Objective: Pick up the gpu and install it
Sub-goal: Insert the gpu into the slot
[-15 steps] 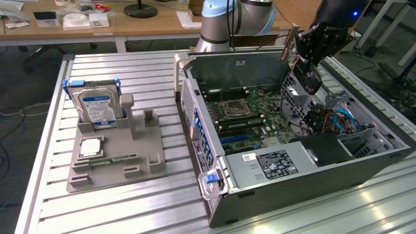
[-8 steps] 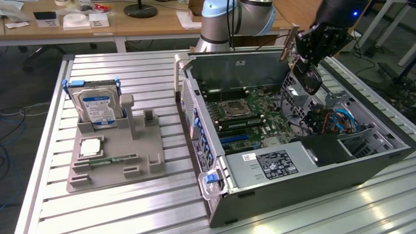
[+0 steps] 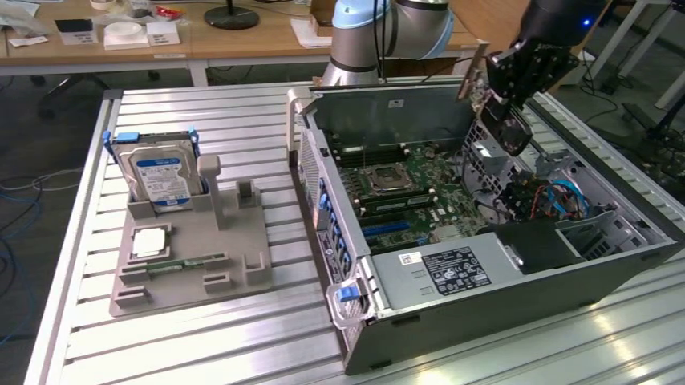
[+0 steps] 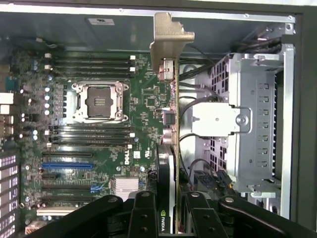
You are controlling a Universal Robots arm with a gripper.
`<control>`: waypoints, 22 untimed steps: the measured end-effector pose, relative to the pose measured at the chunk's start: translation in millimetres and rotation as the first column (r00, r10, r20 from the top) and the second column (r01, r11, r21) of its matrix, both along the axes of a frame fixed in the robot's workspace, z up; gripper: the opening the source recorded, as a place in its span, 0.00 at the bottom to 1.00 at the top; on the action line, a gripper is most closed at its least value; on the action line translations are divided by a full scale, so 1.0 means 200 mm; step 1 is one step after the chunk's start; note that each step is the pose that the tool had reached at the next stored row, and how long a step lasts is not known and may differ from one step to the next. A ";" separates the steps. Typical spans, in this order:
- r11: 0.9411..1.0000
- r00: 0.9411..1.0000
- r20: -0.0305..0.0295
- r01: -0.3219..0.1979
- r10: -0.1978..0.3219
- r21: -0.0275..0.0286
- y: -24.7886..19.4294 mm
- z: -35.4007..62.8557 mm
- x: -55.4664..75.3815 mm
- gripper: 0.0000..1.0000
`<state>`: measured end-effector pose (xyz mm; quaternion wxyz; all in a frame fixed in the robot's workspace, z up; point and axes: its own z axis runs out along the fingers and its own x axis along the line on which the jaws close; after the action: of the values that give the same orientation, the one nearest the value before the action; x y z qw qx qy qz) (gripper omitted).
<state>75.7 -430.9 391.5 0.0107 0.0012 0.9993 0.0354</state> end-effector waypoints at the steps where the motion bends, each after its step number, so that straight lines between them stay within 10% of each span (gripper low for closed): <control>1: 1.000 1.000 0.000 -0.011 0.011 0.000 0.000 0.000 0.00 0.26; 13: 0.989 0.989 0.000 -0.146 0.146 -0.001 0.000 -0.002 -0.01 0.26; 22: 0.965 0.965 -0.001 -0.262 0.262 -0.007 0.000 -0.005 -0.02 0.26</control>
<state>71.3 -430.9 390.5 0.0058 -0.1307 0.9908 0.0332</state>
